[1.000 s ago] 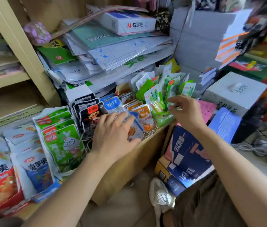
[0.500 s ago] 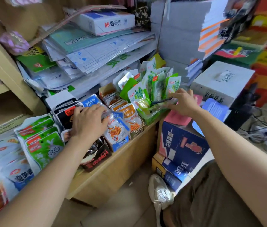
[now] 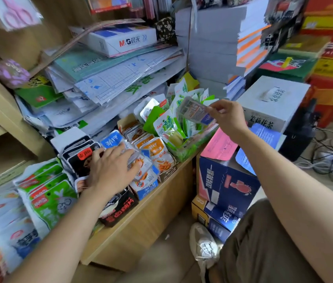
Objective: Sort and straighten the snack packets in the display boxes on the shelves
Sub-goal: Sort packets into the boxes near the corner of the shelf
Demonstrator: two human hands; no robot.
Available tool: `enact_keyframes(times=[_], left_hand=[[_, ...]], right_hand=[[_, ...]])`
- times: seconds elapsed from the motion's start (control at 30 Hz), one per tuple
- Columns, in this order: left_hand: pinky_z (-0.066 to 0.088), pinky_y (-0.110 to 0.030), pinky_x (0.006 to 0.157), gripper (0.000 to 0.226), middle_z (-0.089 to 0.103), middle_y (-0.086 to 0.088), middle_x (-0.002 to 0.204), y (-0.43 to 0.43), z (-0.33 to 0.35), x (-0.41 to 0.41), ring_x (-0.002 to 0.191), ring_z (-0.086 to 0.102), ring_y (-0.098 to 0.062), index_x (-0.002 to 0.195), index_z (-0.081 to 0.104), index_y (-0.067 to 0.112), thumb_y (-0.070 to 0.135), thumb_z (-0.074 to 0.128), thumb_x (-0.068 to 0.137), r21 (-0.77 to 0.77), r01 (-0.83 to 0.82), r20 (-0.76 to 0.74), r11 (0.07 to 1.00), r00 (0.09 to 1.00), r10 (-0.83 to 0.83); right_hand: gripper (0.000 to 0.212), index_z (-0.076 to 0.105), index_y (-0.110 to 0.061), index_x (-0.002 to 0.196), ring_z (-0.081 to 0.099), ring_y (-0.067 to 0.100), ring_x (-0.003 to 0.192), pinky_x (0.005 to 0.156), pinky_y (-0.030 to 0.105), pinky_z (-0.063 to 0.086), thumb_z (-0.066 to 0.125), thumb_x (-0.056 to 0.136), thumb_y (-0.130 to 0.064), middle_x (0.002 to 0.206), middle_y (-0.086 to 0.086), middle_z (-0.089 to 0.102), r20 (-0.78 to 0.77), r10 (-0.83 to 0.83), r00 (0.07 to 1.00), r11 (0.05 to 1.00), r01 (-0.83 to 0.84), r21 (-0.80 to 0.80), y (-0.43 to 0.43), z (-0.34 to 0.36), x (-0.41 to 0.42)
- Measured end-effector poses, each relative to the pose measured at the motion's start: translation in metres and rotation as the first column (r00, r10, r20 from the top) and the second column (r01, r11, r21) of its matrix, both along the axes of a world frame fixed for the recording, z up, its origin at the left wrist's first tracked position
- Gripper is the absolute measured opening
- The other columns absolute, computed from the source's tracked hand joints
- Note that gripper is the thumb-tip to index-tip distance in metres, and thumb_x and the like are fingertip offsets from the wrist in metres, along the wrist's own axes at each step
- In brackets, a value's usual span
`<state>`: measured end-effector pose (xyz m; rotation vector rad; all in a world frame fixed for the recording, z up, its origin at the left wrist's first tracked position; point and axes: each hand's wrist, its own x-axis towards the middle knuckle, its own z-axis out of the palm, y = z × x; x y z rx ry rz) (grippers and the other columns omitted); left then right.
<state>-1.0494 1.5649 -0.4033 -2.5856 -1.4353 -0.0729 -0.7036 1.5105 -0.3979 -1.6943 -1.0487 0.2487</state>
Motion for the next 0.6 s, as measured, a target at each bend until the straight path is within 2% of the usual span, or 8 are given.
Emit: enact_keyframes(times=[0.1, 0.2, 0.27, 0.33, 0.4, 0.47, 0.6], left_hand=[[0.020, -0.041, 0.110, 0.056, 0.044, 0.008, 0.156, -0.005, 0.004, 0.003, 0.135, 0.046, -0.011, 0.144, 0.047, 0.040, 0.068, 0.033, 0.098, -0.017, 0.026, -0.041, 1.000, 0.999, -0.027], [0.025, -0.039, 0.105, 0.053, 0.065, 0.016, 0.129, -0.005, 0.012, 0.005, 0.115, 0.059, -0.009, 0.137, 0.050, 0.043, 0.071, 0.039, 0.094, -0.098, 0.054, -0.039, 0.994, 0.998, -0.058], [0.026, -0.038, 0.106, 0.053, 0.069, 0.014, 0.118, -0.002, 0.021, 0.008, 0.111, 0.060, -0.012, 0.138, 0.049, 0.045, 0.072, 0.042, 0.092, -0.165, 0.039, -0.059, 0.985, 0.997, -0.050], [0.024, -0.038, 0.108, 0.054, 0.068, 0.010, 0.121, 0.001, 0.028, 0.010, 0.117, 0.056, -0.016, 0.141, 0.045, 0.047, 0.071, 0.044, 0.092, -0.225, 0.016, -0.101, 0.974, 0.994, -0.040], [0.024, -0.040, 0.108, 0.057, 0.060, 0.010, 0.136, 0.000, 0.032, 0.011, 0.124, 0.053, -0.017, 0.143, 0.044, 0.045, 0.069, 0.047, 0.091, -0.232, 0.028, -0.122, 0.972, 0.991, -0.058], [0.027, -0.041, 0.108, 0.057, 0.053, 0.011, 0.142, -0.002, 0.034, 0.011, 0.125, 0.052, -0.015, 0.141, 0.049, 0.042, 0.068, 0.049, 0.090, -0.206, 0.040, -0.071, 0.978, 0.996, -0.056], [0.033, -0.041, 0.106, 0.054, 0.057, 0.010, 0.138, -0.005, 0.038, 0.019, 0.124, 0.053, -0.017, 0.133, 0.059, 0.037, 0.066, 0.053, 0.089, -0.112, 0.053, 0.050, 0.992, 0.998, -0.048]], right_hand=[[0.015, 0.072, -0.014, 0.083, 0.054, 0.014, 0.063, 0.056, 0.027, 0.045, 0.071, 0.092, -0.026, 0.078, 0.007, 0.067, -0.160, 0.024, 0.987, 0.998, -0.014, 0.060, -0.004, 0.005, 0.000], [0.016, 0.069, -0.015, 0.081, 0.056, 0.015, 0.065, 0.062, 0.033, 0.050, 0.069, 0.094, -0.024, 0.078, 0.009, 0.066, -0.306, 0.073, 0.949, 0.989, -0.029, 0.146, -0.008, 0.009, -0.002], [0.014, 0.069, -0.012, 0.084, 0.056, 0.014, 0.065, 0.062, 0.032, 0.050, 0.069, 0.095, -0.022, 0.080, 0.012, 0.067, -0.330, 0.086, 0.940, 0.986, -0.032, 0.167, -0.010, 0.010, -0.005], [0.014, 0.069, -0.008, 0.087, 0.057, 0.012, 0.062, 0.060, 0.030, 0.050, 0.068, 0.095, -0.021, 0.081, 0.014, 0.068, -0.330, 0.080, 0.940, 0.985, -0.025, 0.169, -0.011, 0.011, -0.010], [0.015, 0.069, -0.008, 0.088, 0.058, 0.011, 0.061, 0.058, 0.027, 0.050, 0.068, 0.095, -0.021, 0.082, 0.015, 0.069, -0.328, 0.070, 0.942, 0.986, -0.016, 0.166, -0.012, 0.011, -0.013], [0.016, 0.069, -0.007, 0.088, 0.059, 0.010, 0.061, 0.057, 0.026, 0.050, 0.068, 0.095, -0.022, 0.084, 0.016, 0.070, -0.332, 0.081, 0.940, 0.985, -0.024, 0.171, -0.014, 0.012, -0.015], [0.021, 0.070, -0.001, 0.094, 0.061, 0.014, 0.065, 0.056, 0.025, 0.052, 0.068, 0.095, -0.022, 0.087, 0.018, 0.072, -0.312, 0.051, 0.949, 0.991, -0.008, 0.136, -0.018, 0.008, -0.012]])
